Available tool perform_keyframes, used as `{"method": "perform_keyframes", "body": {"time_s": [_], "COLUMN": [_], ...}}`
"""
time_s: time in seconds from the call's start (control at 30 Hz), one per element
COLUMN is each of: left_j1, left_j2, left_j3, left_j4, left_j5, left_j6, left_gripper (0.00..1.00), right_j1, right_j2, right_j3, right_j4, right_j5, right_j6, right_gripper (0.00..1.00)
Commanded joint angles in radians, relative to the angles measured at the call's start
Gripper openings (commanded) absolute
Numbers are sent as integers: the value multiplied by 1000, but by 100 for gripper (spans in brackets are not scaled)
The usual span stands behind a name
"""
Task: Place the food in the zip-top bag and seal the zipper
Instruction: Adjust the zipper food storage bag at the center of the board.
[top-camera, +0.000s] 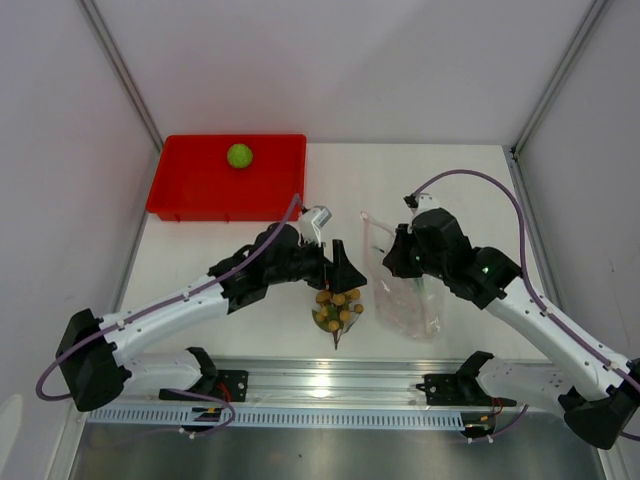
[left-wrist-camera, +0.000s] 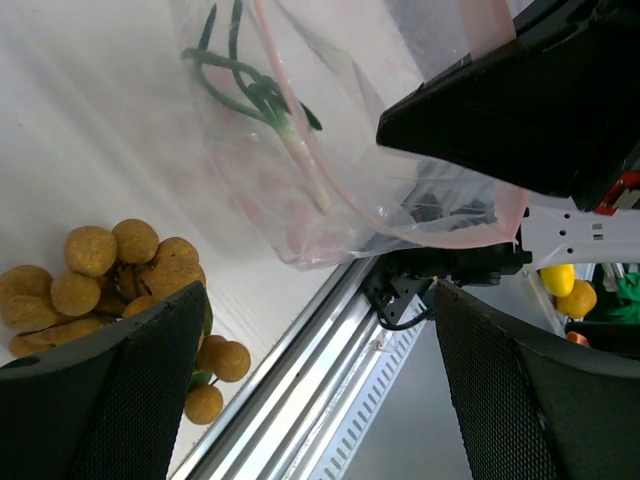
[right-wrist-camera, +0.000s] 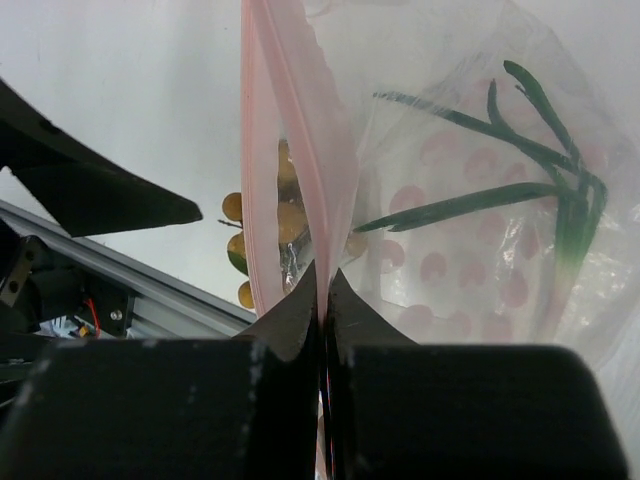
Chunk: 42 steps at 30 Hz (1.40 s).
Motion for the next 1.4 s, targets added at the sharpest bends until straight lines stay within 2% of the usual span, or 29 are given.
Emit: {"method": "perform_keyframes", "body": {"time_s": [0.0,0.17,0.3,0.43,0.53,0.6,0.63,0.7,0.73,0.8,0.97,1.0,1.03,1.23,1.37], "left_j1": [-1,-4,-10,-15,-16,-19,-19,-19,-19,-19,-19,-19,-19,-19,-19], "left_j2": [36,81,150,195,216,228,231,234,233,228,198,190,169,170,161], "left_j3": [49,73,147,168,196,216,236,245,268,312,421,435,478,521,532], "left_j4": [93,138,54,49,29,6,-14,-34,-43,-91,-187,-197,-219,-235,-260], "left_j5": [59,67,41,39,45,39,38,30,27,4,-7,-5,17,96,90], "left_j6": [-51,-65,-45,-42,-31,-15,-10,10,19,44,111,117,134,142,159], "left_gripper": [93,92,90,80,60,51,40,29,14,1,1,0,0,1,1], "right_j1": [19,39,51,57,57,57,57,57,57,54,33,26,-4,-43,-87], "right_j2": [-17,-23,-35,-49,-56,-61,-63,-61,-61,-52,-9,3,56,103,106], "right_j3": [-7,-13,-16,-15,-16,-15,-13,-3,2,20,65,74,109,116,123], "right_j4": [45,45,42,27,15,13,10,2,-10,-34,-144,-174,-273,-310,-338], "right_j5": [-15,-9,-6,9,21,29,32,43,49,72,199,272,367,429,457], "right_j6": [23,37,46,49,48,48,43,39,34,20,2,2,-6,-38,-63], "right_gripper": [0,0,0,0,0,0,0,0,0,0,0,0,0,0,0]}}
